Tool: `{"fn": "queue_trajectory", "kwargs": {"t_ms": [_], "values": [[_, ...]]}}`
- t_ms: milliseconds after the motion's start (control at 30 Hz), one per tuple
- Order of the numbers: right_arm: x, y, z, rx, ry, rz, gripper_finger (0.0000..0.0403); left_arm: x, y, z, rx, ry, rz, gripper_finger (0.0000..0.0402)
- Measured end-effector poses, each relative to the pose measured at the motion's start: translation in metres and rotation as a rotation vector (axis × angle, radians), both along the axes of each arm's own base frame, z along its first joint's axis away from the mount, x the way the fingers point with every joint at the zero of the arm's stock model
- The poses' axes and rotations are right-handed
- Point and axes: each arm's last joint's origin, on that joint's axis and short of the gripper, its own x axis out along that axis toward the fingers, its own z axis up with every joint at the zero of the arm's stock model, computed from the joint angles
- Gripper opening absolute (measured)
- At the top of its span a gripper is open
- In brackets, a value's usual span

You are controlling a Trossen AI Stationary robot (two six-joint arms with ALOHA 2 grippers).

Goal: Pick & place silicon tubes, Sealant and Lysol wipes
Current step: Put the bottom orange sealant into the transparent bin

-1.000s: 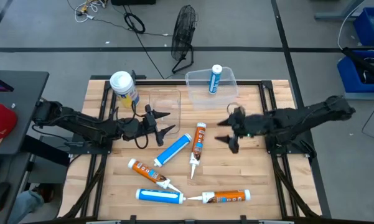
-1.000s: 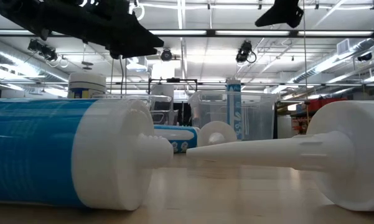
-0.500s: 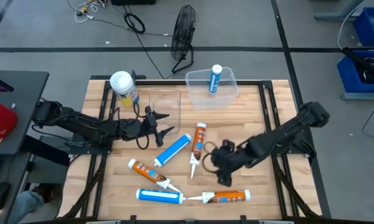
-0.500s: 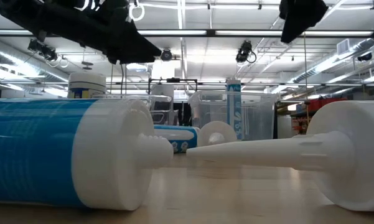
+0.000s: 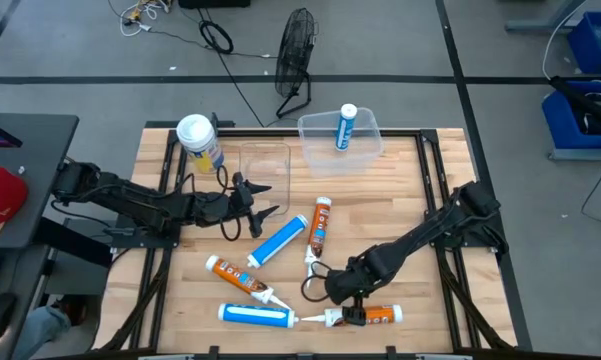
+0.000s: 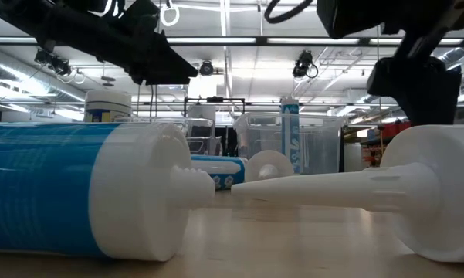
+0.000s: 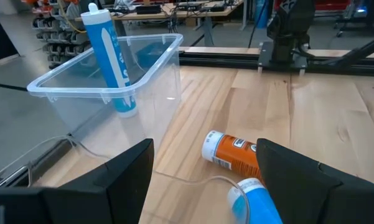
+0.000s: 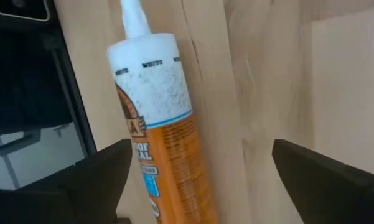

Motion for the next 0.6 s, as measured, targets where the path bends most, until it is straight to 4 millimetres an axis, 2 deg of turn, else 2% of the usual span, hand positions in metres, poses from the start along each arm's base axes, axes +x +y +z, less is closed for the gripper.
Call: {"fn": "queue_trajectory", "kwargs": {"t_ms": [300, 600], "values": [[0.007, 0.019, 0.005, 0.075, -0.143, 0.001, 0.0369, 0.0, 0.0, -0.001, 0.002, 0.015, 0.0, 0.0288], [0.009, 0.027, -0.008, -0.001, -0.188, 0.028, 0.0366, 0.0, 0.0, -0.001, 0.004, 0.016, 0.004, 0.0288]]}}
